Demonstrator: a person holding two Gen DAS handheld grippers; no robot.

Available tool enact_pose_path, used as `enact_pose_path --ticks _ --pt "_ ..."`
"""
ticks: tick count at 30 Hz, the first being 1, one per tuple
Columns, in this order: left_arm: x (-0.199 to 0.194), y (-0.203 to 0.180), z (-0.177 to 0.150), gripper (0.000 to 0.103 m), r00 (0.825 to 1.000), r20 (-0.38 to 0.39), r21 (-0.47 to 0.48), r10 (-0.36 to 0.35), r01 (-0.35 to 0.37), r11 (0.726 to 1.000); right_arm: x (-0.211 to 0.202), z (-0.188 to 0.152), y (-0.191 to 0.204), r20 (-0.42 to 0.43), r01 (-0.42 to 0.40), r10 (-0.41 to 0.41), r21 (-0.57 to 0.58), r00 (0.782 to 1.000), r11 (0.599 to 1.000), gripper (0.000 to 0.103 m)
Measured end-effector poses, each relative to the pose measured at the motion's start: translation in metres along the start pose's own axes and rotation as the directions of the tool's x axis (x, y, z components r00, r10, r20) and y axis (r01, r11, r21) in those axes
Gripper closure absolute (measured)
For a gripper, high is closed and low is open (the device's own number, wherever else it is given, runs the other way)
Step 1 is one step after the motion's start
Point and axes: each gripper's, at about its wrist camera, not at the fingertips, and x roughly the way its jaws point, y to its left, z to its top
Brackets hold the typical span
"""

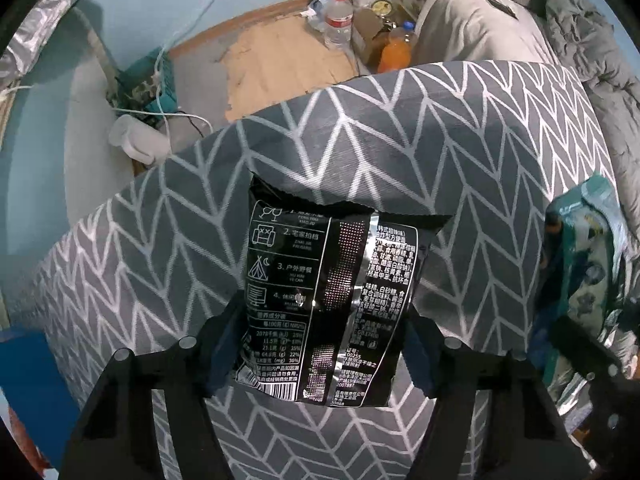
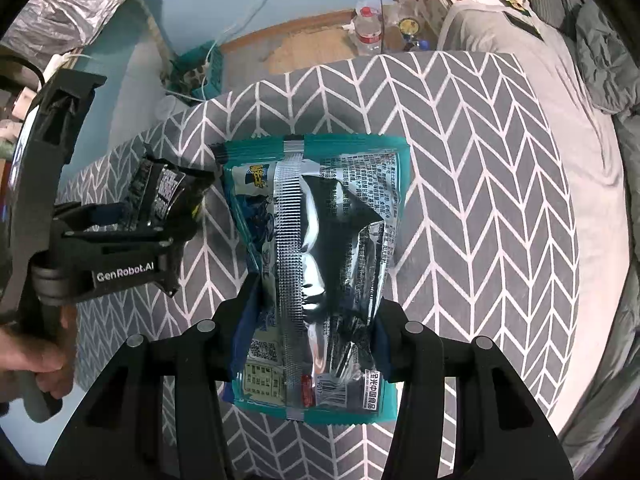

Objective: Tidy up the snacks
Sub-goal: 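Lift both packets and carry them over the cardboard box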

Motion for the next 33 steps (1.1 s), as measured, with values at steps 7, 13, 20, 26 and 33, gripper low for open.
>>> enact_pose_path --ticks 7,13,20,26,33 --pt "-0.024 0.018 -0.022 0.032 0.999 0.033 -0.009 -0.029 0.029 1.0 -0.003 0.007 0.023 0.005 0.012 -0.011 -0.045 1.0 0.999 0.055" --pt "-0.054 0.049 -0.045 0.032 0.993 0.088 -0.082 -0.074 0.081 0.993 -0.005 0.01 0.053 0.004 0.001 -0.001 -0.104 1.0 0.995 0.055" --pt "-0.086 0.088 -0.076 0.032 0.989 0.134 -0.17 -0.067 0.09 0.981 -0.009 0.009 0.102 0.003 0.0 0.001 -0.2 1.0 0.98 0.055" --pt "-0.109 0.134 -0.11 0.032 0.984 0.167 -0.266 -0.054 0.098 0.959 -0.015 0.007 0.148 0.001 -0.027 0.028 -0.282 1.0 0.959 0.055" --pt "-0.133 0.183 -0.145 0.032 0.981 0.191 -0.362 -0.041 0.109 0.926 -0.02 0.005 0.205 -0.011 -0.064 0.065 -0.37 0.998 0.927 0.055"
